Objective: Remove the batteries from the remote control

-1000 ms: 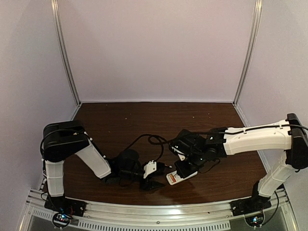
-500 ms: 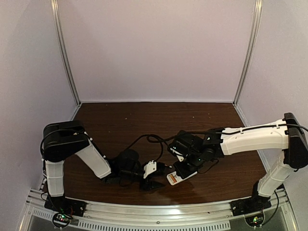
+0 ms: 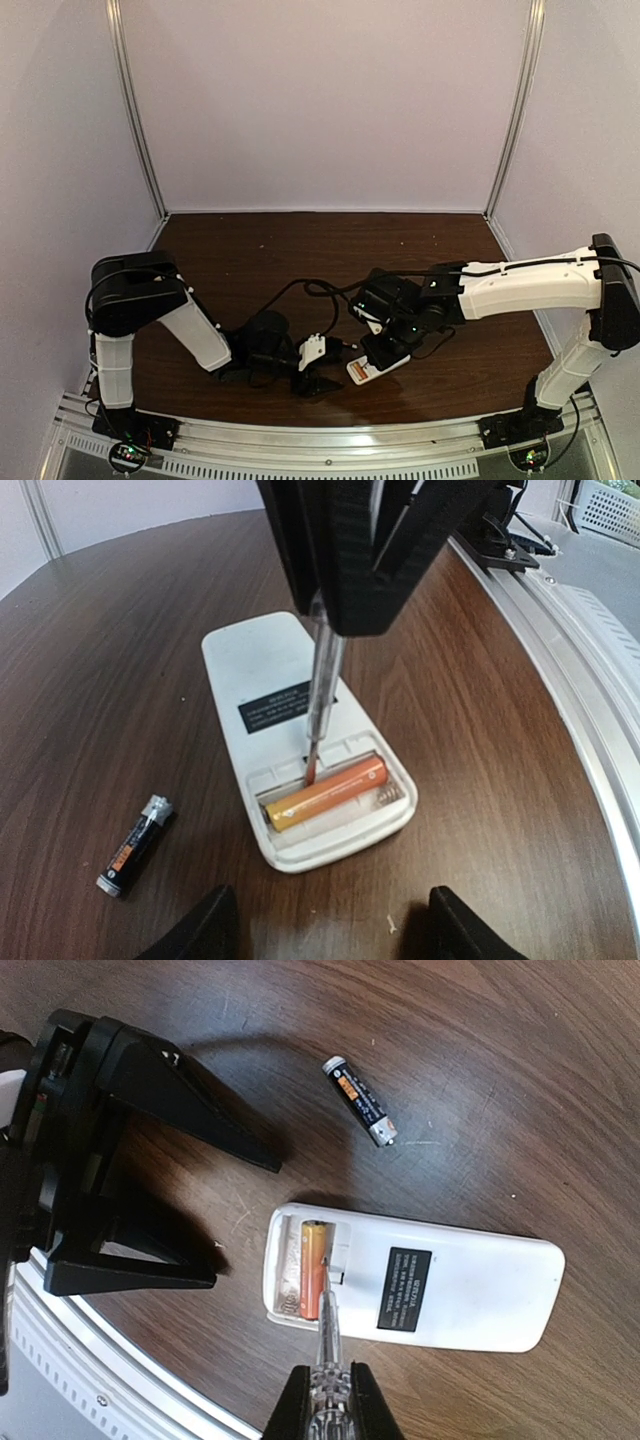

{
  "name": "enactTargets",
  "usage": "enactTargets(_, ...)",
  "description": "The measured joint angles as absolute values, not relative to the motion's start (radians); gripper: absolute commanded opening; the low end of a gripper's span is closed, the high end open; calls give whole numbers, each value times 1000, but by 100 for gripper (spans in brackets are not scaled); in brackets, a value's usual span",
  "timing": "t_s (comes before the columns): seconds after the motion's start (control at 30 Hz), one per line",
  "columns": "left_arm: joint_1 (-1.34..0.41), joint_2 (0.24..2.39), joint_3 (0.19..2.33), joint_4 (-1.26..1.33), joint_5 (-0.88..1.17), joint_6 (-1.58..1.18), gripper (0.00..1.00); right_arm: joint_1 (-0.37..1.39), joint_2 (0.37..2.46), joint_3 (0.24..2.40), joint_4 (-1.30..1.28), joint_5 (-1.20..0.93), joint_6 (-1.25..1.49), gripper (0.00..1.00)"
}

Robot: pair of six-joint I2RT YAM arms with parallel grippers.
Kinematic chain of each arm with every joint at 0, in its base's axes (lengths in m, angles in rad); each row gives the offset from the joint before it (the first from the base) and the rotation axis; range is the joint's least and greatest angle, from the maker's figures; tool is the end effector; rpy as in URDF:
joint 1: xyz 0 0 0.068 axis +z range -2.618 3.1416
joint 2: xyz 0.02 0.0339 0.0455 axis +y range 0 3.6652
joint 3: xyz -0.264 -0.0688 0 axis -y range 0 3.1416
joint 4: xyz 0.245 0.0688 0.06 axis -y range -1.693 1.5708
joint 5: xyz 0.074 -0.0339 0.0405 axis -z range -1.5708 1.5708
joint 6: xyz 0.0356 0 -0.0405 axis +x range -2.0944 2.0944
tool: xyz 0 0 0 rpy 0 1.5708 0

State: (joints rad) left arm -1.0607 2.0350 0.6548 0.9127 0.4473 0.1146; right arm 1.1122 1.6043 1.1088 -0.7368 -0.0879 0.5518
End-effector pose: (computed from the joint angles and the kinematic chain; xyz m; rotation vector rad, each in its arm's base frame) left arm 0.1517 -0.3027 0.0726 1.4302 1.6088 -1.0293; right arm 0.1341 0.2787 0.2104 -0.8352 2.8223 0.4590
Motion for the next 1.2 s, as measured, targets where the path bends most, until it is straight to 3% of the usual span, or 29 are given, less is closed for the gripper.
enactTargets(0.37, -1093, 2056, 666, 943, 405, 101, 67, 1117, 1600, 1090, -728, -89, 556, 0)
enactTargets(0.87, -1128, 2089, 700, 979, 297, 73, 45, 1117, 1574, 1037, -667, -101, 556, 0)
enactTargets(1.2, -1128, 2091, 700, 984, 289, 72, 43, 1087, 1527, 969, -603, -150, 551, 0)
